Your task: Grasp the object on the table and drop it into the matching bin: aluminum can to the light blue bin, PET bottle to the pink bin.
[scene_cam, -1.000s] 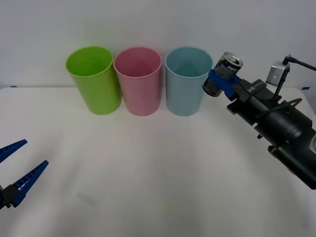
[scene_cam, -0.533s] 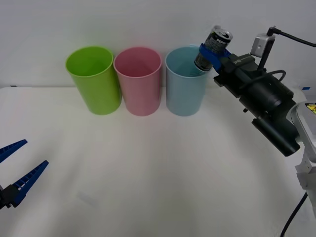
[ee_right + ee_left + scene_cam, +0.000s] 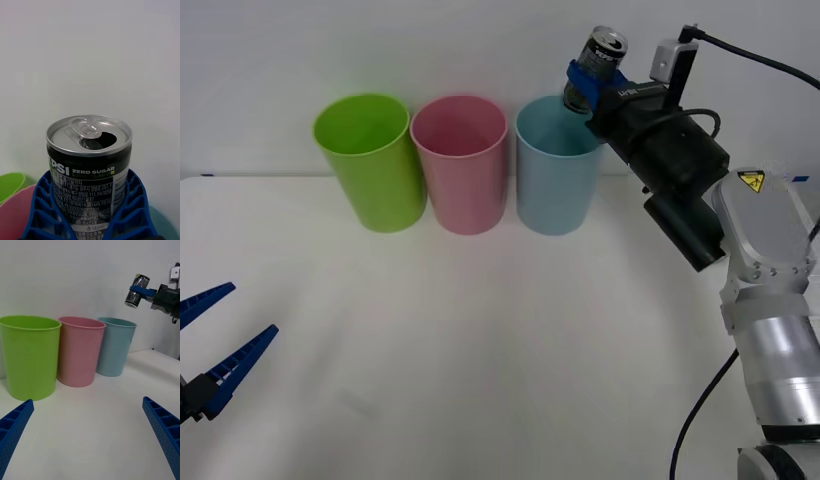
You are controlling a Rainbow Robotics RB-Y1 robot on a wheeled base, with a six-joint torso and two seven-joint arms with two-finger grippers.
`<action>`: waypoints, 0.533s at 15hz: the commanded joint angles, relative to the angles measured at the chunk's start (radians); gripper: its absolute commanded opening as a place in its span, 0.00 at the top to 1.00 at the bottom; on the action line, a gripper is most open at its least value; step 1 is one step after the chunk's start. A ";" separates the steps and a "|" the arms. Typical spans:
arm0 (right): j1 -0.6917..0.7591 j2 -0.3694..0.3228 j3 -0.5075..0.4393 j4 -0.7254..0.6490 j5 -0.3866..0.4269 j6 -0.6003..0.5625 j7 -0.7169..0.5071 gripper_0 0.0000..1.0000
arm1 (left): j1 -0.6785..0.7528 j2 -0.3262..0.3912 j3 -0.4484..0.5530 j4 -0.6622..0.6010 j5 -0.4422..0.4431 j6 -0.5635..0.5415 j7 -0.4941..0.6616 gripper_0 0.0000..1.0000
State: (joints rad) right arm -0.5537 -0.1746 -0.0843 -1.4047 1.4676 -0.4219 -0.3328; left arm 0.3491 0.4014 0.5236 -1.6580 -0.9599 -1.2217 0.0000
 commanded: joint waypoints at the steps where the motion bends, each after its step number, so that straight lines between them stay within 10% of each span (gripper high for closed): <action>1: -0.060 0.043 -0.025 0.076 0.045 0.031 0.018 1.00 | 0.000 0.000 0.000 0.000 0.000 0.000 0.000 0.00; 8: -0.143 0.064 -0.023 0.191 0.065 0.095 0.061 1.00 | 0.000 0.000 0.000 0.000 0.000 0.000 0.000 0.00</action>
State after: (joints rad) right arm -0.6962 -0.1106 -0.1085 -1.2137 1.5325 -0.3256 -0.2742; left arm 0.3491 0.4014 0.5236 -1.6580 -0.9599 -1.2217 0.0000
